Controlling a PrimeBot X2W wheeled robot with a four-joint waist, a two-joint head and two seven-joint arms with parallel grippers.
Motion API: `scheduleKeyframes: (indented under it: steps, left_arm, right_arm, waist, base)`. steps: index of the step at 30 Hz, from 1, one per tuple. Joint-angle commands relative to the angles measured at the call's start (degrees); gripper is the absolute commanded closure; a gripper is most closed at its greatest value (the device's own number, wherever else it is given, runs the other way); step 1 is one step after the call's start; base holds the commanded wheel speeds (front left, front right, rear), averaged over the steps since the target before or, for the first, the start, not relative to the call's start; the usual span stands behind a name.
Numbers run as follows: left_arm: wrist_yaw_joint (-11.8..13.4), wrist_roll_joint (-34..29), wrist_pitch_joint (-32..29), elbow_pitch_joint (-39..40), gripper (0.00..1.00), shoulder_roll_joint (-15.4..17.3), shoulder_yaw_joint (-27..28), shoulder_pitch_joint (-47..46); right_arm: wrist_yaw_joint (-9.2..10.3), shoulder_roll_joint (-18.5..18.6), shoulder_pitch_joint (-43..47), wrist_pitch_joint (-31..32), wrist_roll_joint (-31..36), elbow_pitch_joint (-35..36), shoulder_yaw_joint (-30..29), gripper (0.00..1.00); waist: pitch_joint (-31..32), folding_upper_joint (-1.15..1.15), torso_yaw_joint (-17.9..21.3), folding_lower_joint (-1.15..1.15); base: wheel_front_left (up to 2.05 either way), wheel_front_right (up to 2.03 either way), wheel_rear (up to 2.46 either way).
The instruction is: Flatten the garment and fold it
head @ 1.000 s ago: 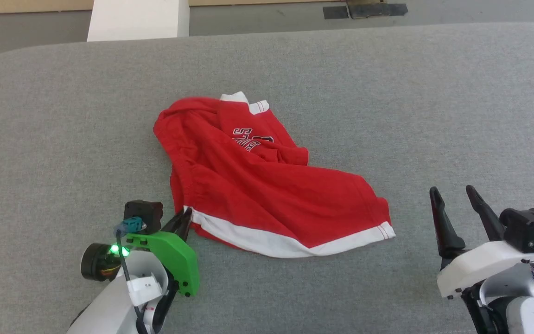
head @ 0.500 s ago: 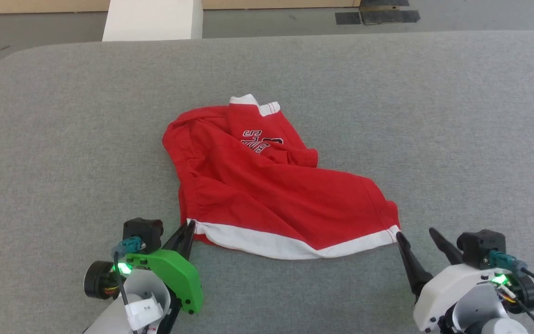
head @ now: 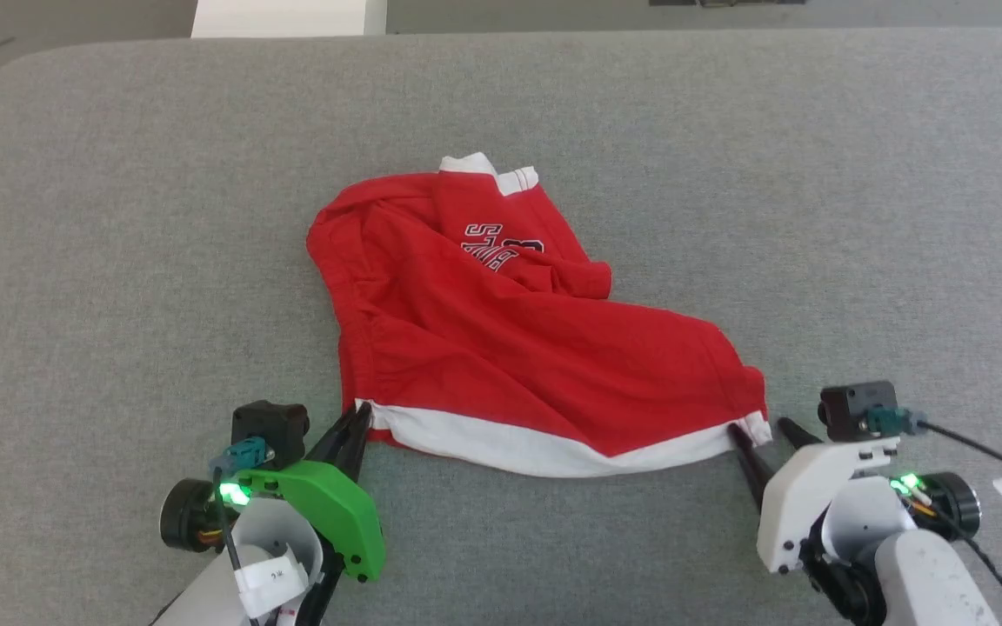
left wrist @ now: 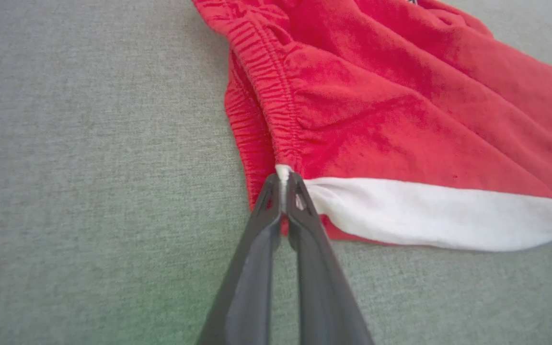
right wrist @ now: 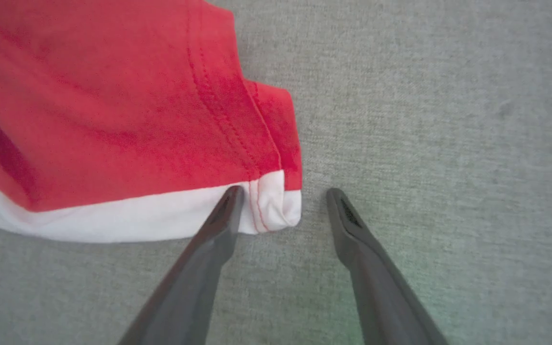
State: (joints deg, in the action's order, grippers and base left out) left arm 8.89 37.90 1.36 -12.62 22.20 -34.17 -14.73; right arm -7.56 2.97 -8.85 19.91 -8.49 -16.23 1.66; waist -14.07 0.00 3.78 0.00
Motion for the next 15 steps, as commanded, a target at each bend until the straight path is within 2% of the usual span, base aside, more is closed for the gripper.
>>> scheduleKeyframes:
  steps: [1,2,6,8,12,15]
  left_arm:
    - [0.3,0.1,0.3,0.0,1.0,0.3,0.0,-0.7]
    - [0.3,0.2,0.3,-0.1,1.0,0.2,0.0,-0.8]
    - [-0.1,0.6,0.7,-0.1,1.0,0.1,0.0,-0.7]
    - [-1.2,1.1,0.3,0.8,1.0,0.2,-0.3,-0.9]
    - [-5.1,3.3,-0.8,5.5,1.0,1.1,0.0,-2.9]
    - [-7.6,6.9,-2.6,10.3,1.0,2.2,2.2,-5.7]
  right_arm:
    - [0.08,-0.1,-0.3,1.7,-0.1,-1.7,0.8,0.89]
    - [0.08,-0.1,-0.3,2.1,-0.1,-1.8,1.0,1.0]
    - [0.08,-0.1,0.1,3.6,-1.0,-0.9,1.1,1.0]
    - [0.08,-0.1,0.3,3.8,-1.6,1.1,0.7,1.0]
    - [0.08,-0.1,-0.5,5.2,-2.2,8.1,1.0,1.0]
    - [0.08,-0.1,-3.5,8.5,-0.4,14.5,1.8,1.0]
  waist:
    - [-0.4,0.0,-0.2,0.0]
    - [-0.4,0.0,-0.2,0.0]
    - [-0.1,0.0,-0.2,0.0]
    - [0.2,0.0,-0.3,0.0]
    - [0.7,0.0,-0.3,0.0]
    - [0.6,0.0,0.0,0.0]
  base:
    - [0.0,0.0,0.0]
    - [0.0,0.0,0.0]
    - [0.0,0.0,0.0]
    - [0.0,0.0,0.0]
    - [0.0,0.0,0.0]
    - [0.0,0.0,0.0]
